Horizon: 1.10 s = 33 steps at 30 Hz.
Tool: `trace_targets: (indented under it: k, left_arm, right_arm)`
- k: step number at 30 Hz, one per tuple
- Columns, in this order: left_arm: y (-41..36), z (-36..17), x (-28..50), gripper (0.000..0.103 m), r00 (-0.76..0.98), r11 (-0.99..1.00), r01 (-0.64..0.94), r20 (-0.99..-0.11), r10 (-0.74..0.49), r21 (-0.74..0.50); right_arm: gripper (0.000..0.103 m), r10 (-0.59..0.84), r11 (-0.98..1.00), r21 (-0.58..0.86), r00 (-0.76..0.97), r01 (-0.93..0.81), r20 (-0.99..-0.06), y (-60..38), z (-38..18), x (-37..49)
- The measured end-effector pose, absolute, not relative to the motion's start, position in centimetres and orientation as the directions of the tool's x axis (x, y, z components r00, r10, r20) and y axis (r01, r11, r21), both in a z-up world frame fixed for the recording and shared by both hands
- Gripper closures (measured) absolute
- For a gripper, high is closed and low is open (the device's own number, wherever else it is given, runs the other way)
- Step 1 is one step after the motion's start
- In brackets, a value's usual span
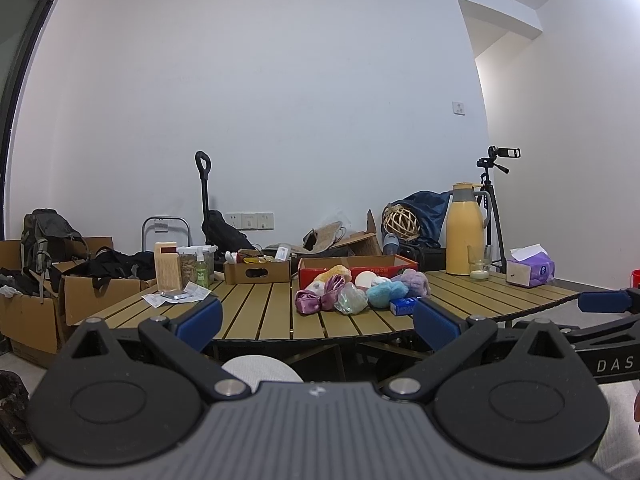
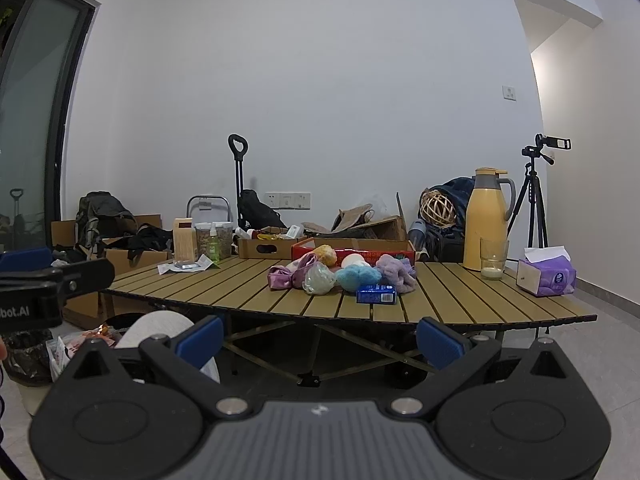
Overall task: Organize soft objects
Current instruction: 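Reach into the pile and grasp the purple satin bow with both grippers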
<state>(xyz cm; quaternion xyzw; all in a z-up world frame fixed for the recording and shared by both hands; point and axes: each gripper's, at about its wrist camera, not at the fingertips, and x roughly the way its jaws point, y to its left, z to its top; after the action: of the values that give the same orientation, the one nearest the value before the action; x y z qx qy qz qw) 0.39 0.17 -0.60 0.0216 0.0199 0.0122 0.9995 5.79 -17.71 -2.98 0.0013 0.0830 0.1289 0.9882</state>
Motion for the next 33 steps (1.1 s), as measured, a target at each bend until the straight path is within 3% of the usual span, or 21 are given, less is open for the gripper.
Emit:
trace_targets:
  k: [9, 18, 23, 26, 31, 33]
  left_arm:
    - [0.7, -0.9, 6.1, 0.0, 0.995, 0.998, -0.04, -0.095, 0.044, 0.046]
    - [2.0, -1.1, 19.5, 0.0, 0.984, 0.999, -0.031, -0.175, 0.033, 0.015]
    - [3.2, -1.5, 29.4, 0.0, 0.969, 0.999, -0.051, -0.242, 0.044, -0.021]
    - [4.0, -1.9, 34.4, 0.007, 0.949, 0.998, -0.04, -0.314, 0.025, -0.04]
    - [4.8, -2.8, 39.9, 0.009, 0.944, 1.0, -0.016, -0.33, 0.01, -0.015]
    - [5.5, -3.2, 42.1, 0.011, 0.938, 0.999, -0.03, -0.346, 0.016, -0.035]
  right_arm:
    - [0.0, 0.247, 0.969, 0.046, 0.954, -0.242, -0.17, -18.1, -3.2, 10.6]
    - [0.0, 0.22, 0.974, 0.091, 0.962, -0.207, -0.165, -19.3, -3.6, 21.4]
    - [0.0, 0.284, 0.945, 0.254, 0.902, -0.206, -0.325, -20.5, -5.4, 31.3]
    - [0.008, 0.303, 0.945, 0.23, 0.89, -0.233, -0.342, -19.1, -5.7, 35.5]
    - [0.018, 0.303, 0.951, 0.173, 0.882, -0.256, -0.361, -16.6, -5.7, 41.1]
    - [0.032, 0.329, 0.942, 0.19, 0.868, -0.276, -0.371, -16.0, -5.4, 43.1]
